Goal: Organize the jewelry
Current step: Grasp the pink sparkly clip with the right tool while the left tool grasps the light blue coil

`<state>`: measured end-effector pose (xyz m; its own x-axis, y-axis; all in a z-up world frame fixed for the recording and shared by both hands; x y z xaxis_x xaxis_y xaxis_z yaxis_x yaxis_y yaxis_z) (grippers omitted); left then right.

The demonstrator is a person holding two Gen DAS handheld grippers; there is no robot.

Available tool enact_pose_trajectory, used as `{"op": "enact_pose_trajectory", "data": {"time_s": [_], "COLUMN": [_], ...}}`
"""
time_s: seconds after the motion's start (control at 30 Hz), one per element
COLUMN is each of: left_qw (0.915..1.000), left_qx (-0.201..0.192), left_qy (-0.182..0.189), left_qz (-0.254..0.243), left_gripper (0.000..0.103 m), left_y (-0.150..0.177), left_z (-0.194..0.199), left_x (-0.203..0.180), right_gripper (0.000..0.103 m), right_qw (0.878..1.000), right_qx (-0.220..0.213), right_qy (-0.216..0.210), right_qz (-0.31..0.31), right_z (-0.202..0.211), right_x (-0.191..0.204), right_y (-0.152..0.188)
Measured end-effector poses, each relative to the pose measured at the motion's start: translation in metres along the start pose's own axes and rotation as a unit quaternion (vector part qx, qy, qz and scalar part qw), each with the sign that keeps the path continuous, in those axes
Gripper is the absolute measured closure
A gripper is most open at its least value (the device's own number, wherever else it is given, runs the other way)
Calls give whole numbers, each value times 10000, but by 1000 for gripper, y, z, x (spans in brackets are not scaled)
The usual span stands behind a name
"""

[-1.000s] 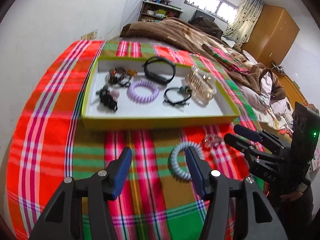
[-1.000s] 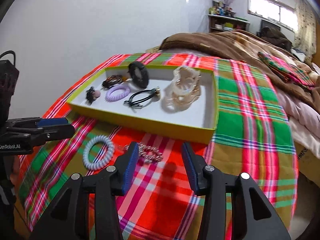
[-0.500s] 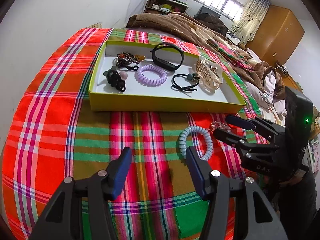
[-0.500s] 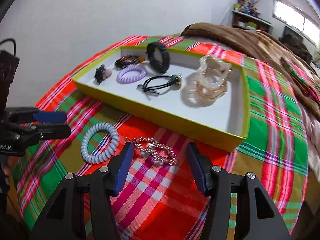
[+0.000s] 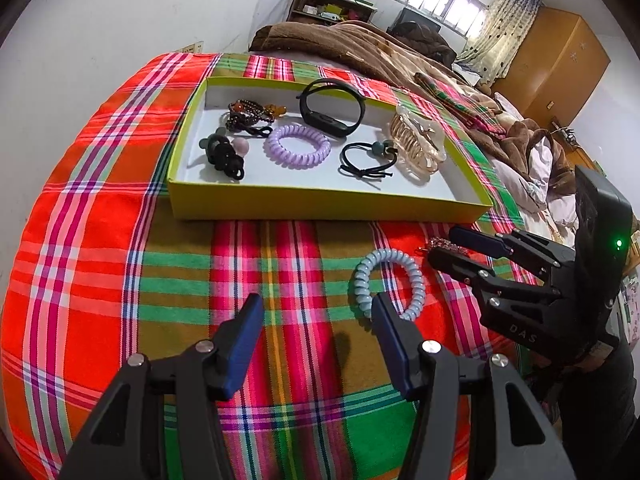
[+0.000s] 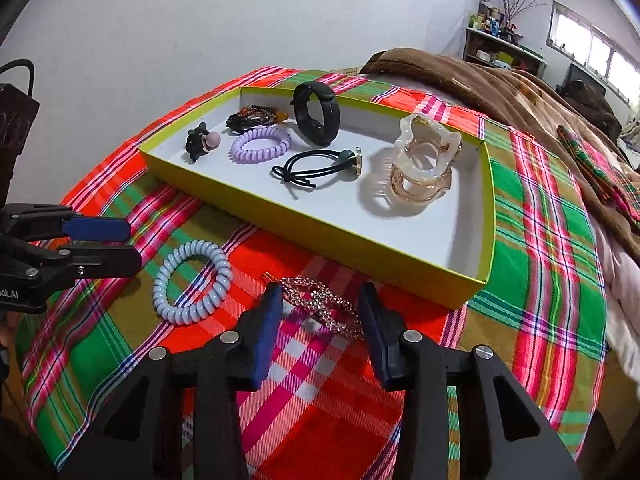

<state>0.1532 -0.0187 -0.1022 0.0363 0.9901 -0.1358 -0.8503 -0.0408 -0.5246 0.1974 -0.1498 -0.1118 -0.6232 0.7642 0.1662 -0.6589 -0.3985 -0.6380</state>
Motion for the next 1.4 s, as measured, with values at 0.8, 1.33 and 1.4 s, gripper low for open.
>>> {"op": "enact_pose_trajectory", "data": {"time_s": [0.8, 1.33, 1.4], "left_qw": [9984, 9896, 9896], "left_qx": [-5, -161, -170], "left_qy": [-370, -1054, -1056], "left_qz": [-438, -964, -960], "left_gripper": [45, 67, 79], "left_y": [-3, -10, -11], "left_z": [-11, -21, -21], "left_x": [-27, -36, -36], "right_gripper": [91, 91, 91], "right_qw": [9982, 9950, 9947], "right_qx": [-456, -838, -866], "right_qy": [300, 273, 267], "right_qz": [-233, -479, -495], "right_z": [39, 66, 67], "right_x": [-12, -16, -15], "right_y": [8, 10, 10]}}
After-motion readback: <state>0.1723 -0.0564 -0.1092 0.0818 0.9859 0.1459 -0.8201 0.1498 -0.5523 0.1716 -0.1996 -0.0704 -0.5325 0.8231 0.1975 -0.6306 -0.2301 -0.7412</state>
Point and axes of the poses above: each gripper's, at about its wrist camera, not at the fingertips, and z roughly against the way its jaws point, x to its left, y to its underside, the point moved 10 cm from there along -z, roughly the way its jaws point, and after that the axes turned 11 degrees about -y, right-handed, at the moved point
